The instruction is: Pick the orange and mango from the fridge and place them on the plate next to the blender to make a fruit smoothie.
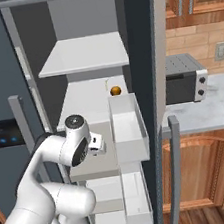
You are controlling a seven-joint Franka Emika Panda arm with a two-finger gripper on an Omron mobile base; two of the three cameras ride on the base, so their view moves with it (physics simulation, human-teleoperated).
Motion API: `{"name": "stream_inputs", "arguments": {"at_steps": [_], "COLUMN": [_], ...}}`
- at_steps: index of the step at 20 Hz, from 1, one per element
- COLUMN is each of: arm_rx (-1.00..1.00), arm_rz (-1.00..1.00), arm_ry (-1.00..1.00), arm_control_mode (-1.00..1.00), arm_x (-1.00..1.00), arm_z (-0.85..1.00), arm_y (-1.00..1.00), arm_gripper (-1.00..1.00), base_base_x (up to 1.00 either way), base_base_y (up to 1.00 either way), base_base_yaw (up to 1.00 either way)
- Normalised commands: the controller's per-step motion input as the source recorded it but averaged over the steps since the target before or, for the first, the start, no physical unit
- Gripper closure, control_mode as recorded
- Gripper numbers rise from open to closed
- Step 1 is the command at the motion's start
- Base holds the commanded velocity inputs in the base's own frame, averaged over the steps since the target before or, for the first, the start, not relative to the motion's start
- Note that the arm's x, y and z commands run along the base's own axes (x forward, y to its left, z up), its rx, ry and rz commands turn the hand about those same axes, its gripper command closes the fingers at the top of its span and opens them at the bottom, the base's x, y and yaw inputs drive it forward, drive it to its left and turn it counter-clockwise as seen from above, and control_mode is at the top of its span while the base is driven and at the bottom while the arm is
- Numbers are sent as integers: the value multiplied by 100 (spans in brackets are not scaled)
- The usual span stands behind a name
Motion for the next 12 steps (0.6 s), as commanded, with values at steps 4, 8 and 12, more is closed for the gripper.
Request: {"name": "stream_inputs", "arguments": {"at_steps": [4,8,12], "arm_rx": [0,0,-1], "arm_rz": [0,0,-1], "arm_ry": [0,0,-21], "arm_control_mode": [100,100,-100], "arm_x": [0,0,28], "arm_z": [0,0,9], "arm_y": [0,0,-3], "arm_gripper": [-100,-100,-100], "base_base_x": [46,47,0], "base_base_y": [-4,-15,0], "base_base_yaw": [12,11,0]}}
